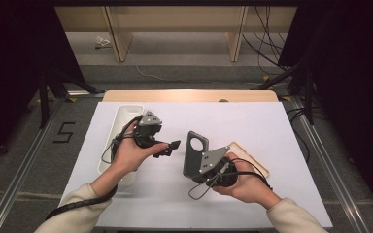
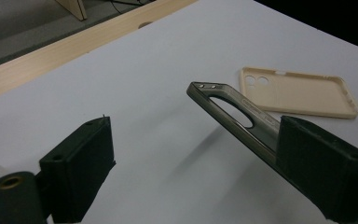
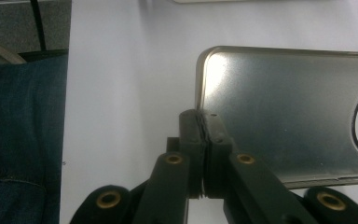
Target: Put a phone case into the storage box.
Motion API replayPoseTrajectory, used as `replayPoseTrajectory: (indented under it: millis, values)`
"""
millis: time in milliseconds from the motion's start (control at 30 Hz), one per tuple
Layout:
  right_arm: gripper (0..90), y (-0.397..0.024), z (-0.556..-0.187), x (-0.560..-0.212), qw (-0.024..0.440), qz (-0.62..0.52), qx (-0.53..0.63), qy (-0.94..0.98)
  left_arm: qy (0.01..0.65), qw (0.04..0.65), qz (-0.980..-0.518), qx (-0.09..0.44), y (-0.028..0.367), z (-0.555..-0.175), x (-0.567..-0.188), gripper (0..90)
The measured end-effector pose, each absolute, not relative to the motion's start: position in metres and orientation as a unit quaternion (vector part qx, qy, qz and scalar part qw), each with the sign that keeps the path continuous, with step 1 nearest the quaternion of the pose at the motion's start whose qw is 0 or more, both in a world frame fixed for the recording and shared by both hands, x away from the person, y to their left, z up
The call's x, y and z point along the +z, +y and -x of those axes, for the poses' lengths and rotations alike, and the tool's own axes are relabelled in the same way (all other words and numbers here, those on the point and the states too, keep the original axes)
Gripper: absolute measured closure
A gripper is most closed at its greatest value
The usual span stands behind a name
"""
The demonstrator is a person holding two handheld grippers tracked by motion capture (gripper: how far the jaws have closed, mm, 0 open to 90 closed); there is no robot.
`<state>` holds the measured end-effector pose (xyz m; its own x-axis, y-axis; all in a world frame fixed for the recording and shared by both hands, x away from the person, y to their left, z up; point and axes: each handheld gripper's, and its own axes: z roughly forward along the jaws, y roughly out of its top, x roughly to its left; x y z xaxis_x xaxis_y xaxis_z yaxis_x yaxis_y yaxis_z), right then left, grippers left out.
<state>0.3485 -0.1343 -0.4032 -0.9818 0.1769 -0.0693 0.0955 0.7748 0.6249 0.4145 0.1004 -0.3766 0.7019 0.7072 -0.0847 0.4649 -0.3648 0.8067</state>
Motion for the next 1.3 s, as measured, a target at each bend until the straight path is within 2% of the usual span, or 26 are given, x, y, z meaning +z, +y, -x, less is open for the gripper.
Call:
replayPoseTrajectory:
  millis: [367, 733, 967, 1300]
  values:
    - [89.4, -0.133, -0.347, -0.402, 0.068, -0.07, 0.328, 0.94, 0.368, 0.402, -0.83, 0.119, 0.077, -0.437, -0.381, 12.9]
    - [89.4, -0.132, -0.346, -0.402, 0.071, -0.067, 0.327, 0.94, 0.396, 0.385, -0.83, 0.076, 0.06, -0.453, -0.392, 15.9]
    - [89.4, -0.131, -0.345, -0.402, 0.074, -0.064, 0.326, 0.94, 0.417, 0.364, -0.831, 0.062, 0.056, -0.461, -0.392, 23.7]
    - [89.4, -0.13, -0.345, -0.401, 0.079, -0.063, 0.326, 0.94, 0.446, 0.356, -0.82, 0.032, 0.055, -0.465, -0.398, 41.8]
